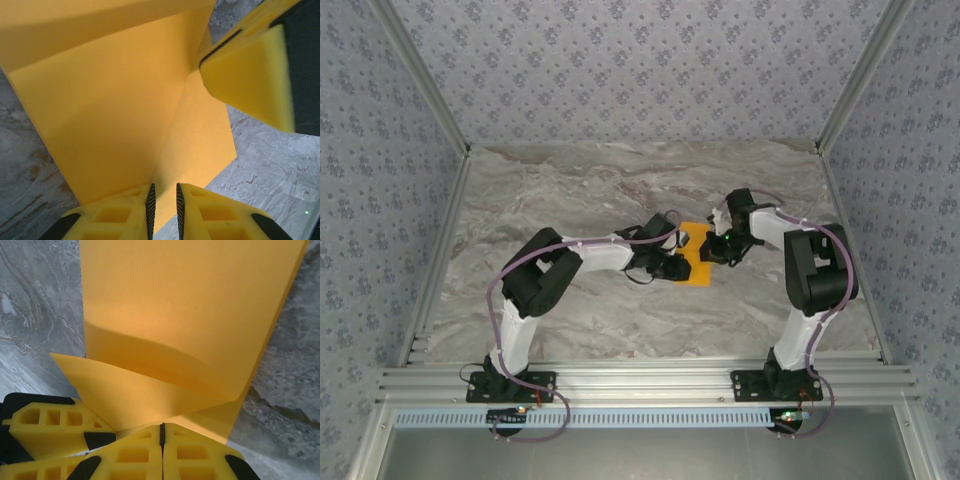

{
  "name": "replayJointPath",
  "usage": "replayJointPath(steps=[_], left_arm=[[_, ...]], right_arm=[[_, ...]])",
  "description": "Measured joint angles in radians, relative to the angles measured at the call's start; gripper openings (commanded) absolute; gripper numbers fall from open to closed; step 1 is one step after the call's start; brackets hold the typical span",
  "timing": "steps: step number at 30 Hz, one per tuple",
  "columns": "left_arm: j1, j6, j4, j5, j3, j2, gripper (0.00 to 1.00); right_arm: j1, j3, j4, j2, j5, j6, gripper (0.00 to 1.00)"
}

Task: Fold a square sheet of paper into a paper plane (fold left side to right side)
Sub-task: Fold the triangle a second time at the center of the table.

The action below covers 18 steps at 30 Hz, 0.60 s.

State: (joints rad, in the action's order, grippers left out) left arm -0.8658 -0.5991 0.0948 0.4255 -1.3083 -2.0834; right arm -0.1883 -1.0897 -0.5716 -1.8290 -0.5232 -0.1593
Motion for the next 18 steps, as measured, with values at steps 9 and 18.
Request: replayJointPath(steps=[9,18], left_arm=[[0.0,0.001,0.001,-0.007,0.0,0.0,0.2],[0.0,0.003,-0.002,-0.007,0.002,0.0,0.19]], right_arm=[[-0.003,-0.03,-0.002,-0.04,0.004,0.001,0.07],[-0.003,-0.071,-0.032,-0.066,0.039,0.005,0.07]])
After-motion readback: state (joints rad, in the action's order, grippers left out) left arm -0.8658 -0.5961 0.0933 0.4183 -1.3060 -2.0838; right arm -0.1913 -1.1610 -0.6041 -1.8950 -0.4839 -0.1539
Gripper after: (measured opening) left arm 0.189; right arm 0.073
